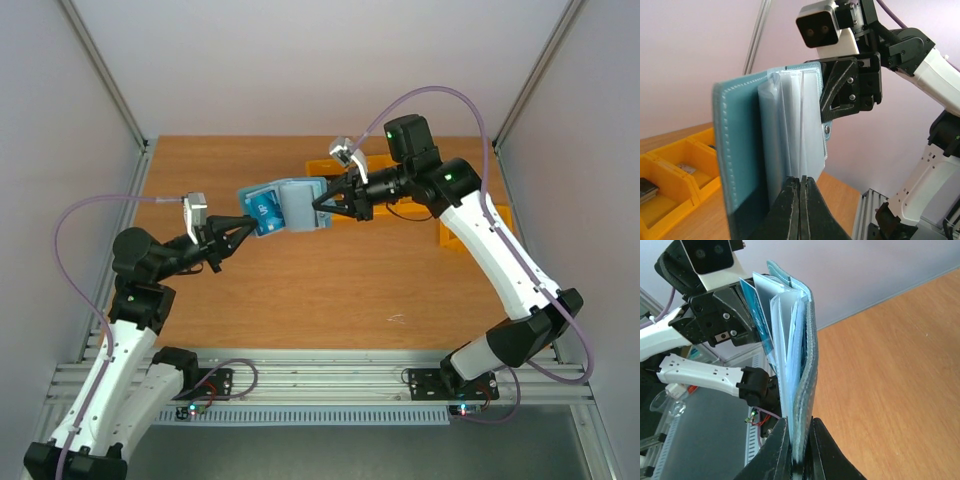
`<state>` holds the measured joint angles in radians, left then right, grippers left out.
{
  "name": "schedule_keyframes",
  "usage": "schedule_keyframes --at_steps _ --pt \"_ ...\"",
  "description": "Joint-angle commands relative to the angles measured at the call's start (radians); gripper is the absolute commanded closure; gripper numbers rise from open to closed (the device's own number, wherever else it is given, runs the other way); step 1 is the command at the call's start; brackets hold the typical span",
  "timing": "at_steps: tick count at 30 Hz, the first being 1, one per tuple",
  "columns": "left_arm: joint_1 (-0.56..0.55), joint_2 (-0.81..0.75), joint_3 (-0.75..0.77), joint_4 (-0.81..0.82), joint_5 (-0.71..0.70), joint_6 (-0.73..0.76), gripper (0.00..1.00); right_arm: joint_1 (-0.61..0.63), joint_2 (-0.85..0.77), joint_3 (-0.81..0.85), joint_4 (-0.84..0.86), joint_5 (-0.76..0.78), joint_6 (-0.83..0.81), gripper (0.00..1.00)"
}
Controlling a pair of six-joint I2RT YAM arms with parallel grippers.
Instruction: Take the credit cards out of the card holder
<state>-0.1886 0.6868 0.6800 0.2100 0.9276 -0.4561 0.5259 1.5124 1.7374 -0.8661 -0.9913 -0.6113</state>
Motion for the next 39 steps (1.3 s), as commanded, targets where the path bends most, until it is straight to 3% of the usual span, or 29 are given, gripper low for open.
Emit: schedule_keyframes --at_steps 1,8,19,24,26,30,32,36,39 --pt "0.011 -0.015 -0.001 0.017 -0.035 0.033 1.0 -0.056 -0.02 -0.035 -0.011 0.017 0.006 0.99" --pt "0.026 -0.033 0.015 -0.049 -0.209 0.106 1.0 -0.077 0.1 -0.084 -0.059 0.091 0.103 0.99" --pt "0.026 -0.007 0.005 0.02 -0.158 0.001 1.0 0.047 0.384 -0.26 0.324 0.065 0.5 0.99" --pt "0.026 -0.006 0.003 0.02 -0.155 -0.002 1.0 0.051 0.49 -0.256 0.272 0.094 0.51 0.99" --pt "0.026 -0.006 0.0 0.018 -0.156 0.001 1.0 0.052 0.512 -0.253 0.224 0.117 0.486 0.92" --pt "0.026 -0.003 -0.003 0.01 -0.156 0.007 1.0 0.046 0.519 -0.239 0.121 0.196 0.44 0.63" --pt "0.026 -0.004 -0.003 0.008 -0.157 0.008 1.0 0.031 0.499 -0.235 0.09 0.218 0.423 0.54" --pt "0.026 -0.003 -0.003 0.007 -0.173 0.0 1.0 -0.01 0.395 -0.219 0.051 0.257 0.361 0.46" --pt "0.026 0.002 0.011 0.023 -0.177 -0.031 1.0 -0.01 0.234 -0.198 0.039 0.335 0.207 0.45"
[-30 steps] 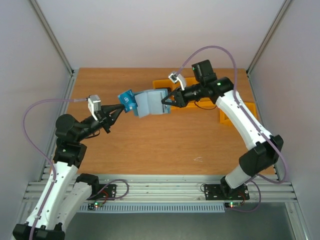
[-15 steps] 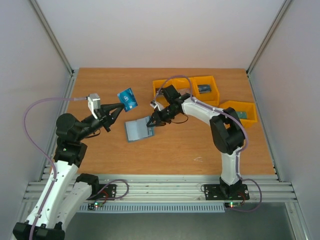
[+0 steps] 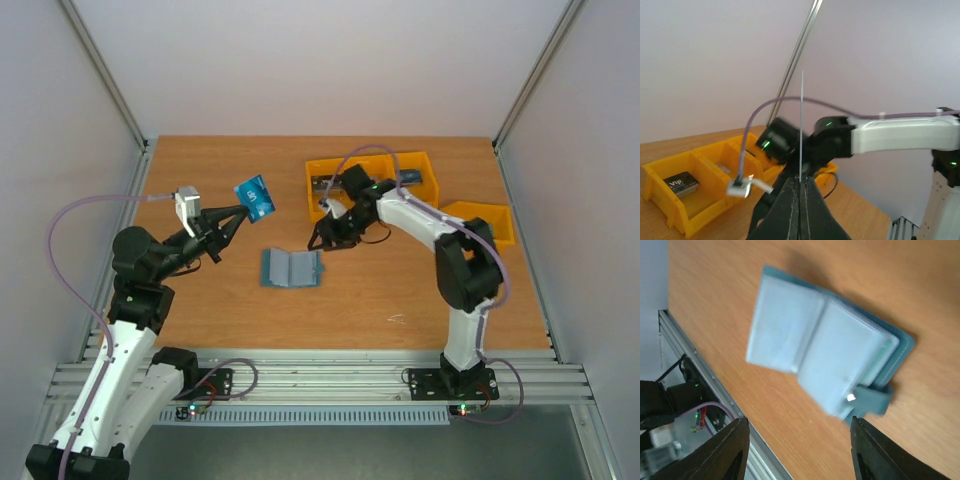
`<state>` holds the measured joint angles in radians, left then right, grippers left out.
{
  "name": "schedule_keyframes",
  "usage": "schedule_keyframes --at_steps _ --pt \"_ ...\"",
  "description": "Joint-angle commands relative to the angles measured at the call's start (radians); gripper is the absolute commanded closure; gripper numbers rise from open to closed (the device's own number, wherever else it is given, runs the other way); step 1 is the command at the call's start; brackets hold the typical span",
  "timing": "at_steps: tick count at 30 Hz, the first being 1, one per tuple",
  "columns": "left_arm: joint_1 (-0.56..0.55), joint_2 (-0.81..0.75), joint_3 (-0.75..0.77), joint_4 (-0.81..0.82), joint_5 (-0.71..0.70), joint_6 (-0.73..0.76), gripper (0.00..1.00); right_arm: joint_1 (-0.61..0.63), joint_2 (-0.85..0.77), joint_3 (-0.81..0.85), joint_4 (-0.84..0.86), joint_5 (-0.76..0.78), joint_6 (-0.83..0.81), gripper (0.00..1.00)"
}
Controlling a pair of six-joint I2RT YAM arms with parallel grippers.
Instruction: Take the credit cards out of the card holder
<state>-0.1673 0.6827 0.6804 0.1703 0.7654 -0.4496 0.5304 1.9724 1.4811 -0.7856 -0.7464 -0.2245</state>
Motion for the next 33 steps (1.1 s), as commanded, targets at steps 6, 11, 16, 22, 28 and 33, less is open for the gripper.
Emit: schedule_keyframes --at_steps 6,11,16,22,28,33 --pt "0.0 0.037 0.073 0.147 0.051 -0.167 1.0 -0.009 -0.618 -0.071 0.271 0.238 -0.548 0.4" --pt "-0.025 0.065 0.132 0.179 0.12 -0.247 1.0 0.027 -0.788 -0.257 0.706 0.285 -0.987 0.31" --pt "-0.04 0.102 0.158 0.184 0.194 -0.293 1.0 0.107 -0.759 -0.26 0.881 0.381 -1.527 0.26" --pt "-0.046 0.145 0.185 0.159 0.247 -0.312 1.0 0.155 -0.668 -0.284 1.194 0.474 -1.961 0.27" --pt "-0.045 0.161 0.205 0.135 0.242 -0.329 1.0 0.171 -0.652 -0.352 1.344 0.492 -2.189 0.33" --pt "-0.046 0.177 0.214 0.134 0.244 -0.336 1.0 0.224 -0.67 -0.397 1.322 0.486 -2.36 0.34"
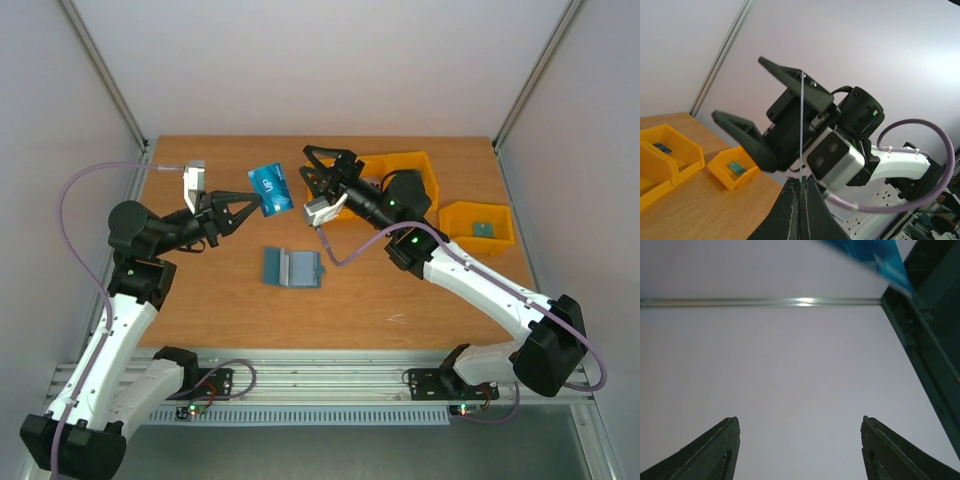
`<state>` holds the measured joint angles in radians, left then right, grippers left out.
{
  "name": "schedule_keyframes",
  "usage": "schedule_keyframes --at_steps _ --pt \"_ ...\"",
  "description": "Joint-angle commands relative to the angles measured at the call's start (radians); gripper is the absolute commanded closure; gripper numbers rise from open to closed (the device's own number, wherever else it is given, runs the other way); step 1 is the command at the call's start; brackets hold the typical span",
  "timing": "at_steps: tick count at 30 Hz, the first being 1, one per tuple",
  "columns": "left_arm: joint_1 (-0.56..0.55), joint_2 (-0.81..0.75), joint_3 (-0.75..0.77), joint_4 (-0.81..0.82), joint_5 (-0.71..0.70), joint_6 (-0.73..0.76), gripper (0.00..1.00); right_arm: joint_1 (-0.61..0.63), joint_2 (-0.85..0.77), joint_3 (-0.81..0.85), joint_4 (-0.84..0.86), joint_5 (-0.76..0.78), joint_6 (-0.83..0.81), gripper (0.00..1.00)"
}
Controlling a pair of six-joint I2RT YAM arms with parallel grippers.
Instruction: Take the credit cards out of the card holder
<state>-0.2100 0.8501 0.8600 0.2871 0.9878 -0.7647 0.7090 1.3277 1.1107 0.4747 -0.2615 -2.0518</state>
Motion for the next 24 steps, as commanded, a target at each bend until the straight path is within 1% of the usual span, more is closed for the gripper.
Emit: schedule_keyframes --at_steps 1,5,11,24 --pt "-0.002 0.012 0.035 0.017 0.023 -0.021 1.0 0.055 -0.028 -0.029 0.052 0.001 -0.56 0.34" --pt "-0.003 0.014 0.037 0.007 0.016 -0.021 1.0 0.104 -0.026 -0.016 0.068 -0.003 -0.624 0.37" --pt "0.002 0.011 0.04 -0.012 0.004 -0.017 1.0 0.127 -0.024 0.003 0.07 0.005 -0.694 0.41" --pt "0.02 0.03 0.054 -0.035 0.001 -0.042 1.0 0.166 -0.024 0.013 0.075 -0.016 -0.774 0.4"
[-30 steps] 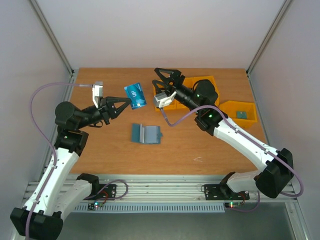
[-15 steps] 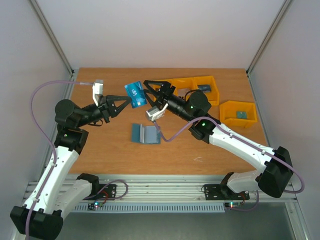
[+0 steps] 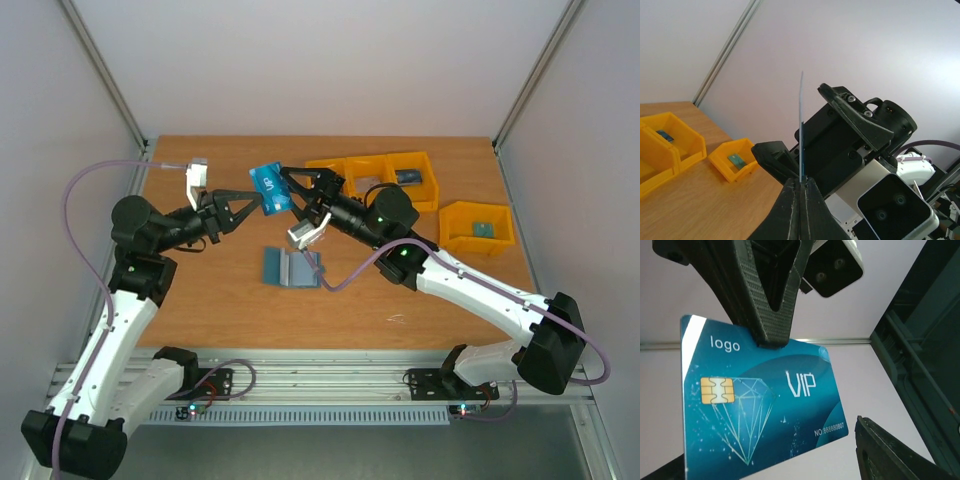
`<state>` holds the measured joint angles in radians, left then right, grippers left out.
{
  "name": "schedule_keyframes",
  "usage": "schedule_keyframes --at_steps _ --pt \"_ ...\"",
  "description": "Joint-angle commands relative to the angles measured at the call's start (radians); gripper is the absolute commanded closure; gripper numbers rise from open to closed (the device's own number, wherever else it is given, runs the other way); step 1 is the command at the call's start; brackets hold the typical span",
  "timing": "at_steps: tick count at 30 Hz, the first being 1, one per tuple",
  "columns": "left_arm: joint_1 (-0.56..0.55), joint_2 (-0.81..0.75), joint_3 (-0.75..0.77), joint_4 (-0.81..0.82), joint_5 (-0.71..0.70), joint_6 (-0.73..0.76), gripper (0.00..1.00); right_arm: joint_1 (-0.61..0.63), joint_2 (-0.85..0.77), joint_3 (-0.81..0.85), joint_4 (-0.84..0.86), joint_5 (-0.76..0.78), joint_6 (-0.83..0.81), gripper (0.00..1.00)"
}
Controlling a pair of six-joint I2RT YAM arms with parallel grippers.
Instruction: Take the credit cards out of the card holder
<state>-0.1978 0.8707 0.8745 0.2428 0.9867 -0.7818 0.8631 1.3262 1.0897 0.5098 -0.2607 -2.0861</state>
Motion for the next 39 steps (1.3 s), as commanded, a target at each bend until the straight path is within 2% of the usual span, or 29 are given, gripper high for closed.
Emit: schedule_keyframes --at_steps 1,16,18,22,26,27,29,30,32,34,36,37,39 --pt "0.008 0.013 0.044 0.009 0.006 -0.03 1.0 0.013 -0.022 0.035 0.033 -0.018 -0.749 0.4" --pt "0.01 0.054 0.081 -0.056 0.131 -0.037 1.0 0.029 -0.011 0.054 -0.022 -0.026 -0.808 0.66" --pt "0.011 0.054 0.081 -0.06 0.131 -0.034 1.0 0.035 -0.007 0.057 -0.024 -0.022 -0.811 0.72" --pt "0.011 0.047 0.078 -0.061 0.136 -0.031 1.0 0.04 -0.004 0.061 -0.031 -0.013 -0.807 0.97" --pt "0.011 0.04 0.07 -0.066 0.122 -0.03 1.0 0.04 -0.005 0.06 -0.038 -0.003 -0.78 0.99" --pt "0.011 0.036 0.067 -0.068 0.112 -0.026 0.93 0.04 -0.007 0.059 -0.044 0.003 -0.772 0.99" --pt "0.013 0.025 0.056 -0.078 0.068 -0.008 0.56 0.04 -0.009 0.056 -0.059 0.021 -0.744 0.99" --pt "0.014 0.016 0.047 -0.079 0.031 0.009 0.42 0.042 -0.011 0.055 -0.069 0.034 -0.718 0.99" --pt "0.024 -0.005 0.029 -0.079 -0.048 0.031 0.24 0.042 -0.02 0.062 -0.109 0.082 -0.635 0.99" --pt "0.037 -0.035 0.014 -0.08 -0.13 0.087 0.21 0.043 -0.038 0.087 -0.195 0.138 -0.487 0.99" --pt "0.04 -0.079 0.007 -0.085 -0.193 0.204 0.2 0.043 -0.073 0.151 -0.393 0.173 -0.254 0.99" --pt "0.04 -0.099 0.01 -0.092 -0.209 0.301 0.2 0.042 -0.09 0.223 -0.556 0.172 -0.105 0.99" --pt "0.04 -0.127 0.024 -0.12 -0.167 0.437 0.2 0.002 -0.079 0.413 -0.936 0.068 0.214 0.99"
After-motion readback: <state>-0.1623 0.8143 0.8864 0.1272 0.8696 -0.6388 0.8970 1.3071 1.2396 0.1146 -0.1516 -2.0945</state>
